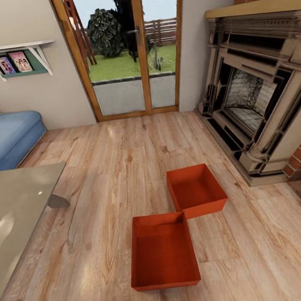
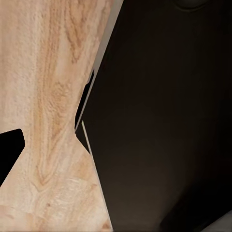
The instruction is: Move the two storage containers from the living room to the garage. In the garage, place one container on the floor and stack the other container on top of it (either order is fine).
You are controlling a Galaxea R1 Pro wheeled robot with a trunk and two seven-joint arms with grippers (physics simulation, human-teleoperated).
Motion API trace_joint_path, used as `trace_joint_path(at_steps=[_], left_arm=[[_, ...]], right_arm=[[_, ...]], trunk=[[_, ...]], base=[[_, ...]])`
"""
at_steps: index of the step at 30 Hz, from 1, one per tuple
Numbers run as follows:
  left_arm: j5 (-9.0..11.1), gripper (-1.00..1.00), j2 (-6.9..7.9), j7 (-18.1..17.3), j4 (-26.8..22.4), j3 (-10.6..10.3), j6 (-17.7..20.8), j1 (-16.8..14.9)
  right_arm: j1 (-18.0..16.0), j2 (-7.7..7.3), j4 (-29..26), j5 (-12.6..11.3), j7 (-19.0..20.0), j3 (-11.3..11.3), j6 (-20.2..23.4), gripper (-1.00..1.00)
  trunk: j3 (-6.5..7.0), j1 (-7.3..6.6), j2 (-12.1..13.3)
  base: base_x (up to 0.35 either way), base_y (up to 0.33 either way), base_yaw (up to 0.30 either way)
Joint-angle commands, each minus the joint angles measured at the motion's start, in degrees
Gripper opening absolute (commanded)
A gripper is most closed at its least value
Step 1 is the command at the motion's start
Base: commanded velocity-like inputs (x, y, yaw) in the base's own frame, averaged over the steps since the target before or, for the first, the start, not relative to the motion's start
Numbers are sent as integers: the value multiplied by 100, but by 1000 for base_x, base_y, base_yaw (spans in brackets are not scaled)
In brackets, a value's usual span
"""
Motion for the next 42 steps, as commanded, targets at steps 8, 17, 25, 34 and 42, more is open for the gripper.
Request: trace_joint_path(at_steps=[8,17,25,34,42], left_arm=[[41,100,-1,4,-2,-1,-10,0],[41,100,-1,4,-2,-1,-10,0],[41,100,-1,4,-2,-1,-10,0],[41,100,-1,4,-2,-1,-9,0],[41,100,-1,4,-2,-1,-9,0]], right_arm=[[-6,2,18,-60,6,49,-35,100],[-6,2,18,-66,6,49,-35,100],[-6,2,18,-68,6,49,-35,100],[-6,2,18,-68,6,49,-35,100],[-6,2,18,-68,6,49,-35,100]], trunk=[[-76,0,-2],[-159,0,-2],[-232,0,-2],[-315,0,-2],[-388,0,-2]], base=[[0,0,0],[0,0,0],[0,0,0],[0,0,0],[0,0,0]])
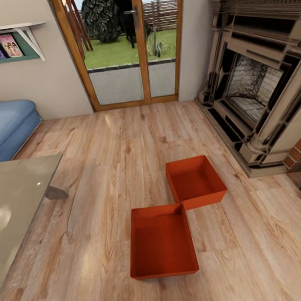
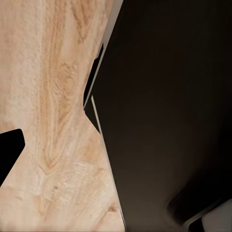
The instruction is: Move the two storage containers from the living room to the garage. In the garage, place one container on the floor and stack the other container on top of it (either order is fine).
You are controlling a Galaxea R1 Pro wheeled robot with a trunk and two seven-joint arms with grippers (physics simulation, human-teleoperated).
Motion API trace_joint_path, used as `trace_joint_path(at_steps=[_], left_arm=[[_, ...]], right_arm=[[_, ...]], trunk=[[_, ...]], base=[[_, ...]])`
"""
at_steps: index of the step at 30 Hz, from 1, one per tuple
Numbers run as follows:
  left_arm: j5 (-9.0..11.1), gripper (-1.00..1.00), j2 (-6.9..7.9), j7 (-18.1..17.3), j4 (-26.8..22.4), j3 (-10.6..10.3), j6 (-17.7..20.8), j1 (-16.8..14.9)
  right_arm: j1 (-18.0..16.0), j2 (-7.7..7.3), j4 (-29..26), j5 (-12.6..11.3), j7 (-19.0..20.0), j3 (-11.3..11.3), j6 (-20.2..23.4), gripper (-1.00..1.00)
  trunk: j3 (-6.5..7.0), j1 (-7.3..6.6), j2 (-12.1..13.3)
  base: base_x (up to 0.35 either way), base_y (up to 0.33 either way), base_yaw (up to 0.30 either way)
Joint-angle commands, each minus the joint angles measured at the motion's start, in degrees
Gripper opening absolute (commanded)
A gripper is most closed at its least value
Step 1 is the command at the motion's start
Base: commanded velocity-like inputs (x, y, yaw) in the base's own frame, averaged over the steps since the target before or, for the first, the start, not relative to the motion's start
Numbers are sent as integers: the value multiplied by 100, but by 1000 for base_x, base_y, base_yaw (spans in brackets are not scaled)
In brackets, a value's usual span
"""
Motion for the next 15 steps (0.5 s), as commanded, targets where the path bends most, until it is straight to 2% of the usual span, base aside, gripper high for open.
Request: trace_joint_path(at_steps=[1,15], left_arm=[[41,100,-1,4,-2,-1,-12,0],[41,100,-1,4,-2,-1,-10,0]], right_arm=[[-6,2,18,-59,6,49,-36,100],[-6,2,18,-59,6,49,-36,100]], trunk=[[-12,0,-2],[-141,0,-2]], base=[[0,0,0],[0,0,0]])
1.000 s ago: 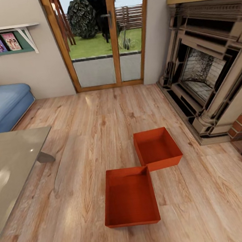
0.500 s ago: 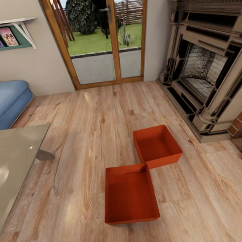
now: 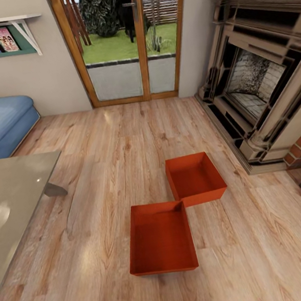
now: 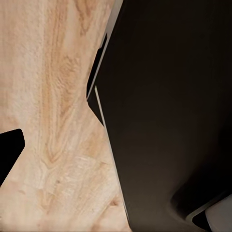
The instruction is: Move the two storage containers from the living room to the garage. In the garage, place one container on the floor and stack the other container on top of it (either order is fine).
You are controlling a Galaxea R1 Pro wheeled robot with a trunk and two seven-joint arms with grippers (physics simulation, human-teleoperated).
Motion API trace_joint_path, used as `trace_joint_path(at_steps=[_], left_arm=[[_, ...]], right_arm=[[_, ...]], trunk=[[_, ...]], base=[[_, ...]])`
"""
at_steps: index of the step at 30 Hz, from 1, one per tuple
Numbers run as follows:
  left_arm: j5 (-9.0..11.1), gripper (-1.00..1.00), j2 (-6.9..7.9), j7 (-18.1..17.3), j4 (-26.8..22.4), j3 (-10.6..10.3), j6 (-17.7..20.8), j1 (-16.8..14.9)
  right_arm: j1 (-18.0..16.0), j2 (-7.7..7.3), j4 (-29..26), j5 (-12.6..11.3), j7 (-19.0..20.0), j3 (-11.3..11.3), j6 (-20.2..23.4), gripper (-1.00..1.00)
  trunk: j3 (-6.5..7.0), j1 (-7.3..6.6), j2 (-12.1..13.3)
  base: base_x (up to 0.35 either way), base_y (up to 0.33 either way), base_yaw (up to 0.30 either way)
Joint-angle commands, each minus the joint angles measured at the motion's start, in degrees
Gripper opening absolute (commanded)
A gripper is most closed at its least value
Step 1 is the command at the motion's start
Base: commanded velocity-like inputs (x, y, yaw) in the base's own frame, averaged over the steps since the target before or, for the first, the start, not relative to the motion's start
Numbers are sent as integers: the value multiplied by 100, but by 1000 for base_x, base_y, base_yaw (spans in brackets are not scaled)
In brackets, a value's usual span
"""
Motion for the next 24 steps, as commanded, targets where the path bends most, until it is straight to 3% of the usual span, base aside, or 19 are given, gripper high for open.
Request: trace_joint_path(at_steps=[1,13,24], left_arm=[[41,100,-1,4,-1,-1,-13,0],[41,100,-1,4,-1,-1,-17,0],[41,100,-1,4,-1,-1,-16,0]], right_arm=[[-6,0,18,-59,6,49,-36,100],[-6,-1,18,-59,6,49,-29,100],[-6,1,18,-59,6,49,-29,100]], trunk=[[-12,0,-2],[-122,0,-2],[-131,0,-2]], base=[[0,0,0],[0,0,0],[0,0,0]])
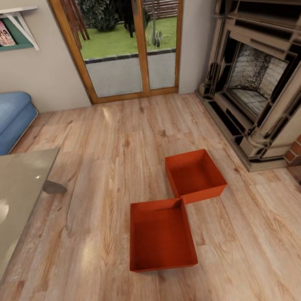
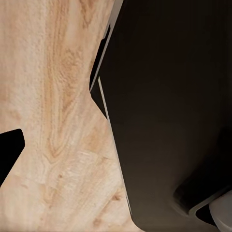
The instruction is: Move the two storage containers from the living room to the garage. In the garage, place one container on the floor and stack the other container on top of it (either order is fine).
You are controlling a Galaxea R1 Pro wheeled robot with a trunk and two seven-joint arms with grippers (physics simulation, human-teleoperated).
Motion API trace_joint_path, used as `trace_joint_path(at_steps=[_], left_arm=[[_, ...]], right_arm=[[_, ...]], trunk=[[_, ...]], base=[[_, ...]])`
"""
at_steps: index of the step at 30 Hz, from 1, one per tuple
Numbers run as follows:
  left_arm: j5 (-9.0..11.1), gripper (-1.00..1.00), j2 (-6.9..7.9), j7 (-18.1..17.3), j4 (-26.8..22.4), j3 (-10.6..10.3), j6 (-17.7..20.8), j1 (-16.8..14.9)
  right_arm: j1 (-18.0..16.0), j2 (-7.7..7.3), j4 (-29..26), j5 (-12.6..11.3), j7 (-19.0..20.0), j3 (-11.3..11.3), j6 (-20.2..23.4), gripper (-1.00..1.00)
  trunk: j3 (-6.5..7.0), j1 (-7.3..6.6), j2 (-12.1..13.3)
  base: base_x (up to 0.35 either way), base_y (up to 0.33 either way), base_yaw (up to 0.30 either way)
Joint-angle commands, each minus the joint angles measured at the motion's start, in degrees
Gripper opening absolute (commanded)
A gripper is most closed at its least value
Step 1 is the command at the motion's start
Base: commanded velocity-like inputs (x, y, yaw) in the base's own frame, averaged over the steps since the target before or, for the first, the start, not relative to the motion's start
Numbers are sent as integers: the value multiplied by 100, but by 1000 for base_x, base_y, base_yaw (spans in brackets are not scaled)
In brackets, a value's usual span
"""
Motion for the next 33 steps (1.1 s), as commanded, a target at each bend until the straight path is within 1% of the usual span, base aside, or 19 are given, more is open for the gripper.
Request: trace_joint_path(at_steps=[1,15,17,18,21,23,25,26,28,29,30,31,32,33], left_arm=[[41,100,-1,4,-1,-1,-12,0],[39,100,-6,4,0,-3,-10,0],[15,100,-8,-3,8,-21,-12,0],[-41,100,21,-11,-28,-72,5,0],[-45,100,34,-1,-123,-67,47,0],[-42,100,37,5,-301,-62,75,0],[-47,100,27,13,-580,-64,149,0],[-50,100,33,16,-788,-67,255,0],[-52,100,40,18,-1019,-68,394,0],[-54,100,49,20,-1283,-69,558,0],[-54,100,55,20,-1429,-70,647,0],[-55,100,73,21,-1734,-70,833,0],[-59,100,106,21,-2334,-71,1221,-3],[-61,100,115,21,-2616,-71,1411,-10]], right_arm=[[-5,2,18,-59,6,49,-35,100],[-5,9,18,-24,14,84,17,100],[-5,10,18,-24,9,84,-1,100],[-5,30,16,-17,8,89,-43,100],[-5,29,-8,-1,7,82,-56,100],[-5,25,-90,9,9,78,-56,100],[-5,15,-312,13,18,84,-39,100],[-5,-6,-512,10,25,87,-21,100],[-5,-52,-728,7,24,84,0,100],[-7,-117,-957,5,24,77,15,100],[-12,-151,-1077,3,24,72,21,100],[-11,-220,-1317,-5,27,62,40,100],[7,-347,-1739,-27,30,41,203,100],[-6,-387,-1876,-41,29,26,378,100]], trunk=[[-3,0,-1],[-3,0,-1],[-3,0,-1],[-3,0,-1],[-3,0,-1],[-3,0,-1],[-3,0,-1],[-3,0,-1],[-3,0,-1],[-3,0,-1],[-3,0,-1],[-3,0,-1],[-3,0,-1],[-3,0,-1]], base=[[0,0,0],[0,0,0],[0,0,0],[0,0,0],[0,0,0],[0,0,0],[0,0,0],[0,0,0],[0,0,0],[0,0,0],[0,0,0],[0,0,0],[0,0,0],[0,0,0]])
